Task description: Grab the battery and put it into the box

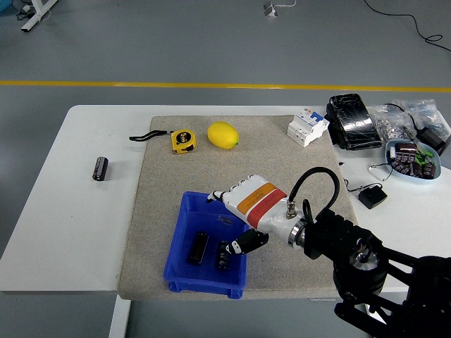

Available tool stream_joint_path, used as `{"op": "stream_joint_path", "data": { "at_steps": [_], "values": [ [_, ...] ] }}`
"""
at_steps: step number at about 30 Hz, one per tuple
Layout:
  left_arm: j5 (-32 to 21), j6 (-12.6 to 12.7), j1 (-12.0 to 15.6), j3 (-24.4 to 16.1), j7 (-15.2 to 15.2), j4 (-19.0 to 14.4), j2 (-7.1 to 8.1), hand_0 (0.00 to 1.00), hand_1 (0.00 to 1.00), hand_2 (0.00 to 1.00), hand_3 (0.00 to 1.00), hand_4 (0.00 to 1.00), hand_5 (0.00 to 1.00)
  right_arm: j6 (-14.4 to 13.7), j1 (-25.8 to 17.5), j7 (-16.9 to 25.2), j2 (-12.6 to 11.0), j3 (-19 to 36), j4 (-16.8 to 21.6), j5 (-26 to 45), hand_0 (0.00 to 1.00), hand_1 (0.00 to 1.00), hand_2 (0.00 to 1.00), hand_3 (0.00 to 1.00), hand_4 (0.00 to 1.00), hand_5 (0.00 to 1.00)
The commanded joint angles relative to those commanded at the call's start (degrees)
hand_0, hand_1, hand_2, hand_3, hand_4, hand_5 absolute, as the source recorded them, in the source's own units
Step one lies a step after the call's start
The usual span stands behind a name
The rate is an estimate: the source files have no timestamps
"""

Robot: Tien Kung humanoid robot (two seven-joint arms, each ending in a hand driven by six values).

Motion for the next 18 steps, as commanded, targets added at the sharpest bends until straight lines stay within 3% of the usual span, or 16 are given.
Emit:
{"op": "stream_joint_path", "data": {
  "at_steps": [9,13,18],
  "values": [
    [0.1,-0.2,0.3,0.0,0.0,-0.1,-0.04,0.695,0.663,0.726,0.632,0.651,0.662,-0.1,0.2,-0.2,-0.5,8.7,0.6,0.0,0.134,0.124,0.248,0.823,0.998,0.437],
    [-0.1,-0.2,0.4,0.1,-0.1,-0.1,-0.13,0.694,0.664,0.724,0.632,0.651,0.662,-0.8,-0.8,-0.3,-1.3,11.4,-1.0,0.4,0.138,0.124,0.245,0.824,0.998,0.448],
    [-0.3,-0.2,0.3,0.2,-0.2,0.0,-0.22,0.693,0.667,0.724,0.632,0.651,0.661,-1.8,-1.8,-0.4,-3.9,12.3,-4.6,2.0,0.134,0.122,0.244,0.833,0.998,0.473]
  ]
}}
